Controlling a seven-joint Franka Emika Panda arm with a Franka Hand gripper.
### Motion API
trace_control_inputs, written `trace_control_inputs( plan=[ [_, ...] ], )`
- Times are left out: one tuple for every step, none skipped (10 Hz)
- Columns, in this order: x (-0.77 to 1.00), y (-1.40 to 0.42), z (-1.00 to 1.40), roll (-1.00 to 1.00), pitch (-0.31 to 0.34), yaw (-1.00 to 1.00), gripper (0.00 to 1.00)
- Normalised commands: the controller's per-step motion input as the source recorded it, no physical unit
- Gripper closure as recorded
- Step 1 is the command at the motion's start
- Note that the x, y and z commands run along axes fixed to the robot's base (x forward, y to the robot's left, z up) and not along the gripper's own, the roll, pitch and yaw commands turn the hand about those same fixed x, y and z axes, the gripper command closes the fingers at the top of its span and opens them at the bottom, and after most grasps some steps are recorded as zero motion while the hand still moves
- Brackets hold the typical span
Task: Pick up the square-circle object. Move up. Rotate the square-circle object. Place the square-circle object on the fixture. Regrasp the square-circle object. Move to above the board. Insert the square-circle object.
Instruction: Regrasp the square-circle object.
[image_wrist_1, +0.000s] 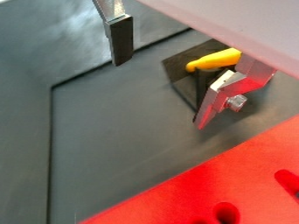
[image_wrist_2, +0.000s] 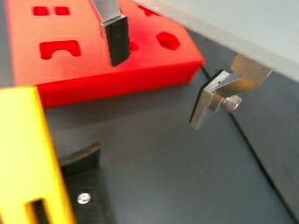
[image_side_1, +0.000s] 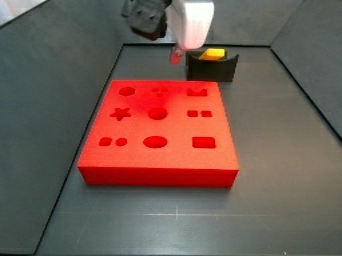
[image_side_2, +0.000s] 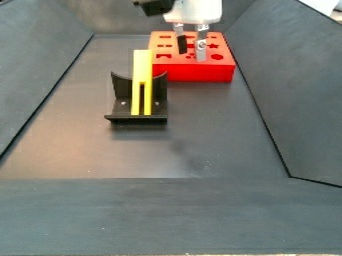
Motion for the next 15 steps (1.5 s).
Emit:
trace_control_inputs(
  plan=[
    [-0.04, -0.01, 0.0, 0.57, -0.246, -1.0, 0.0],
    [-0.04, -0.01, 0.0, 0.56, -0.215, -1.0, 0.0],
    [-0.05, 0.0, 0.0, 0.48, -0.11, -0.89, 0.0],
    [-0.04, 0.0, -0.01, 0.35, -0.007, -0.67, 0.0],
    [-0.03, 0.0, -0.01, 0.23, 0.077, -0.47, 0.0],
    [-0.03, 0.0, 0.0, 0.12, 0.144, -0.28, 0.0],
    [1.0, 0.0, 0.01, 0.08, 0.076, -0.2, 0.0],
    [1.0, 0.0, 0.0, 0.07, 0.096, -0.14, 0.0],
    [1.0, 0.0, -0.03, 0.07, 0.138, -0.08, 0.0],
    [1.0, 0.0, -0.02, 0.07, 0.148, -0.05, 0.0],
    [1.0, 0.0, -0.01, 0.07, 0.156, -0.02, 0.0],
    [1.0, 0.0, -0.02, 0.06, 0.16, 0.0, 0.0],
    [1.0, -0.01, -0.02, 0.04, 0.163, 0.01, 0.0],
    [1.0, -0.01, -0.01, 0.04, 0.173, 0.02, 0.0],
    [1.0, -0.01, -0.01, 0.03, 0.176, 0.03, 0.0]
  ],
)
